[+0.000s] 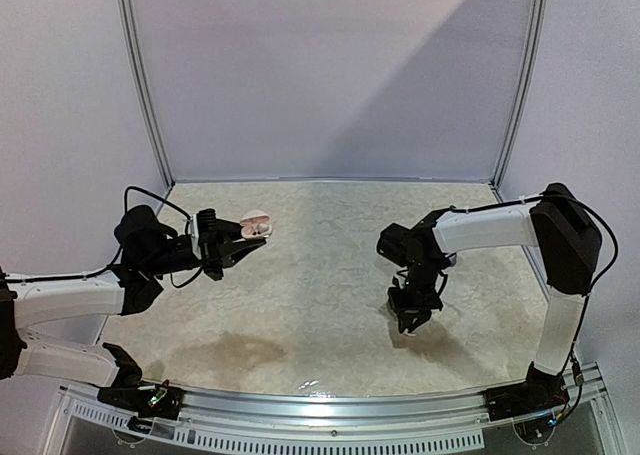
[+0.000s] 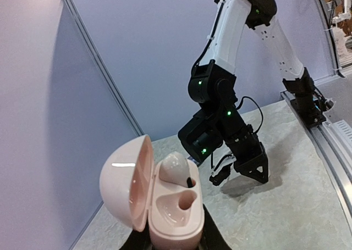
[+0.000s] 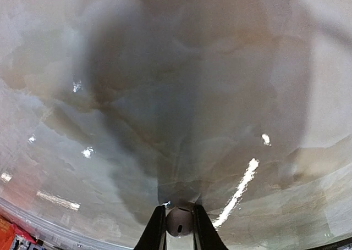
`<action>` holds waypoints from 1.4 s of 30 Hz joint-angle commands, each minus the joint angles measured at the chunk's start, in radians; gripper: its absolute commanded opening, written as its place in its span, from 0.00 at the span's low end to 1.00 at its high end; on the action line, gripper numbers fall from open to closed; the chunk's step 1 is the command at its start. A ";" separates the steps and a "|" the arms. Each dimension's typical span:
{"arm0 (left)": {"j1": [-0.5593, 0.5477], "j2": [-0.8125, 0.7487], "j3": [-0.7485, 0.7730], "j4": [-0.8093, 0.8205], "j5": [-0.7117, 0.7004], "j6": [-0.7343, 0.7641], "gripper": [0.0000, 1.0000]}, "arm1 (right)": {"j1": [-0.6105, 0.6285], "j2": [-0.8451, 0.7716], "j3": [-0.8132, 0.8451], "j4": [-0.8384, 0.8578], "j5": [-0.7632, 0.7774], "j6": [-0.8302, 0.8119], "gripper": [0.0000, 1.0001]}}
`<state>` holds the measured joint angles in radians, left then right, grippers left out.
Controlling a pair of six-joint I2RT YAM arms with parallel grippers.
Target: Insert the wireless bluetooth earbuds into the charging case
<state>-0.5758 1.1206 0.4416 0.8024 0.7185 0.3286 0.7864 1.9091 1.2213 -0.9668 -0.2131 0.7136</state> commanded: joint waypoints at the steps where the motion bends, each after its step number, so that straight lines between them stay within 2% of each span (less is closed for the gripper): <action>1: -0.009 -0.001 -0.020 0.032 0.018 -0.012 0.00 | 0.007 0.057 0.035 -0.015 0.044 -0.009 0.15; 7: -0.003 -0.002 -0.016 0.024 0.016 -0.018 0.00 | 0.007 0.073 0.074 -0.037 0.058 -0.017 0.34; 14: 0.005 -0.001 -0.017 0.018 0.021 -0.035 0.00 | 0.024 0.078 0.180 -0.090 0.085 -0.103 0.42; 18: 0.005 -0.003 -0.018 0.015 0.019 -0.033 0.00 | 0.078 0.090 0.296 -0.170 0.156 -0.266 0.45; 23: 0.005 -0.008 -0.024 0.011 0.015 -0.032 0.00 | 0.106 0.086 0.292 -0.255 0.319 -0.302 0.46; 29: 0.005 -0.010 -0.025 0.000 0.011 -0.037 0.00 | 0.149 0.041 0.252 -0.185 0.346 -0.162 0.47; 33: 0.005 -0.010 -0.023 -0.003 0.013 -0.034 0.00 | 0.162 0.065 0.219 -0.131 0.284 -0.090 0.45; 37: 0.005 -0.012 -0.022 -0.012 0.013 -0.032 0.00 | 0.163 0.077 0.192 -0.088 0.249 -0.063 0.38; 42: 0.005 -0.011 -0.020 -0.016 0.012 -0.037 0.00 | 0.163 0.086 0.150 -0.080 0.225 -0.030 0.38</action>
<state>-0.5747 1.1202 0.4290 0.7975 0.7258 0.3019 0.9447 1.9835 1.4052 -1.0752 0.0376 0.6312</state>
